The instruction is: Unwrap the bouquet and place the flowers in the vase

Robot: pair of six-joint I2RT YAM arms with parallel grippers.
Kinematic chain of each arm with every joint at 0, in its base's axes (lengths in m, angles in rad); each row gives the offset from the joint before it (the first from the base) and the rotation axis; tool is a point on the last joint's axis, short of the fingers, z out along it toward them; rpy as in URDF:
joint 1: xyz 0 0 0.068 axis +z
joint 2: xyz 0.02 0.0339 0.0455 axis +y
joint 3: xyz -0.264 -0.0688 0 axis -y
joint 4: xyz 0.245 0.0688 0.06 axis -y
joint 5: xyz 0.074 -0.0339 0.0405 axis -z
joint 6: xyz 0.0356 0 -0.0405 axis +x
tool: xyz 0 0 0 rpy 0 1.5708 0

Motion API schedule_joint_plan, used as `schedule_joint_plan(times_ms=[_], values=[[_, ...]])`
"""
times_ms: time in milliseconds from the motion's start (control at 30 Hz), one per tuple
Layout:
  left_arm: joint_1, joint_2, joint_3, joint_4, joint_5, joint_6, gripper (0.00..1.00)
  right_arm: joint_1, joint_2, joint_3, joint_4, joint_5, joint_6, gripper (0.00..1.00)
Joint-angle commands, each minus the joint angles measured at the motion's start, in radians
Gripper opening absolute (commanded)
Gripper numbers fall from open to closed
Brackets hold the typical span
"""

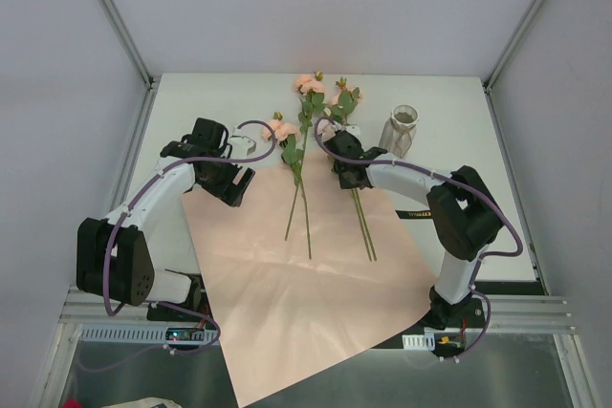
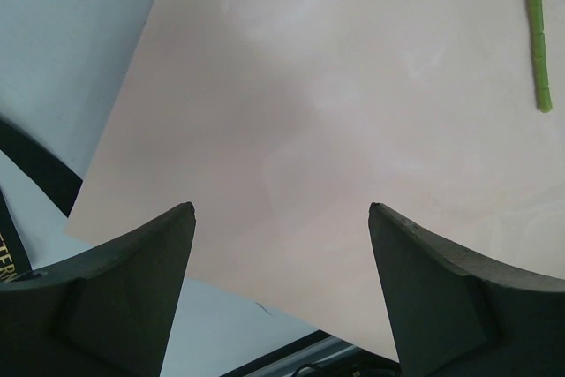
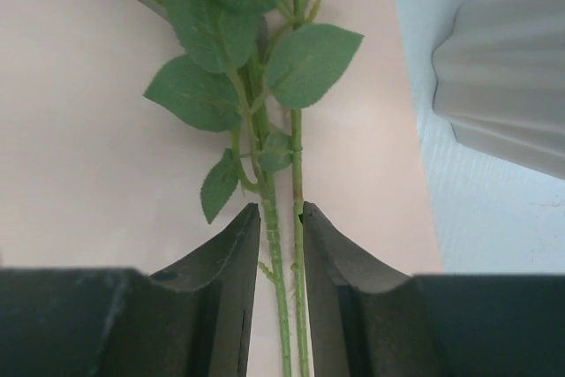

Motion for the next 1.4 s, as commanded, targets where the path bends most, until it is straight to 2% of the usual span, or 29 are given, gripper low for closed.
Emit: schedule_joint_plan(times_ms=[0, 233, 600, 933, 1067, 1133, 1233, 1367], values=[[0.007, -0.014, 0.001, -0.004, 0.002, 0.013, 0.79, 0.006, -0.002, 0.072, 0.013, -0.02, -0.041, 0.29], [0.005, -0.006, 0.0, -0.004, 0.004, 0.013, 0.79, -0.003, 0.071, 0.113, 0.016, -0.058, -0.046, 0.29], [0.005, 0.005, 0.001, -0.004, 0.005, 0.013, 0.79, -0.036, 0.064, 0.101, 0.045, -0.095, -0.054, 0.3], [0.005, 0.003, 0.006, -0.004, -0.002, 0.015, 0.79, -0.036, 0.085, 0.084, 0.12, -0.274, -0.07, 0.29], [0.007, 0.009, 0.012, -0.004, 0.004, 0.012, 0.79, -0.033, 0.061, 0.067, 0.166, -0.345, -0.074, 0.21], [0.005, 0.011, 0.012, -0.004, 0.004, 0.009, 0.79, -0.033, 0.043, 0.06, 0.191, -0.396, -0.078, 0.21], [0.005, 0.011, 0.015, -0.004, 0.002, 0.01, 0.79, -0.029, 0.03, 0.064, 0.182, -0.394, -0.08, 0.26], [0.005, 0.006, 0.015, -0.004, 0.005, 0.009, 0.79, -0.031, 0.018, 0.044, 0.174, -0.359, -0.077, 0.44]])
